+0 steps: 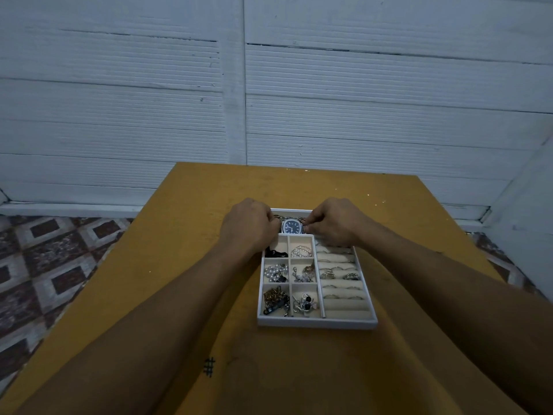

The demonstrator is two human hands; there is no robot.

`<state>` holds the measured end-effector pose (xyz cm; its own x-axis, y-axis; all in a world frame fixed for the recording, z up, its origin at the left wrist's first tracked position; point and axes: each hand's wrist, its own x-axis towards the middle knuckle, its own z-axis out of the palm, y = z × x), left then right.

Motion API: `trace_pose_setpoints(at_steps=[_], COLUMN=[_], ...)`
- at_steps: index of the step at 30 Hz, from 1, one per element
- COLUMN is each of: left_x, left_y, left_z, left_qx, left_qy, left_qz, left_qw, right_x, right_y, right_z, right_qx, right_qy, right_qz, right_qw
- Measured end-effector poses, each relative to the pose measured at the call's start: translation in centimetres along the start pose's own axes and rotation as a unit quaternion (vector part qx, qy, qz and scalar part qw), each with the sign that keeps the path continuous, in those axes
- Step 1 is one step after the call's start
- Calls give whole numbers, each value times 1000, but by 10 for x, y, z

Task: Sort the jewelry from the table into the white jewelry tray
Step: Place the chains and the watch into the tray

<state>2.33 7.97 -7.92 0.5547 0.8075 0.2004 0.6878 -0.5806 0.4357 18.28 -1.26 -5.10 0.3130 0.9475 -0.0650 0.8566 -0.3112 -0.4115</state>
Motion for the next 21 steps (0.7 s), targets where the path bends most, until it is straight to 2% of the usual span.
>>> trace_pose_setpoints(at_steps=[8,18,21], left_x=[10,3,-2], left_y=[3,8,9], left_z=[-6,-9,-10], left_qx=[90,72,44], left_qy=[-24,-26,-20], left_qz=[17,13,17], left_qw=[996,997,999], right_x=[1,0,-8], right_y=[2,4,5], right_z=[2,1,-2], right_qx=[2,12,46], right_qy=[17,29,42], right_qz=[33,44,31], right_qw=[999,999,998])
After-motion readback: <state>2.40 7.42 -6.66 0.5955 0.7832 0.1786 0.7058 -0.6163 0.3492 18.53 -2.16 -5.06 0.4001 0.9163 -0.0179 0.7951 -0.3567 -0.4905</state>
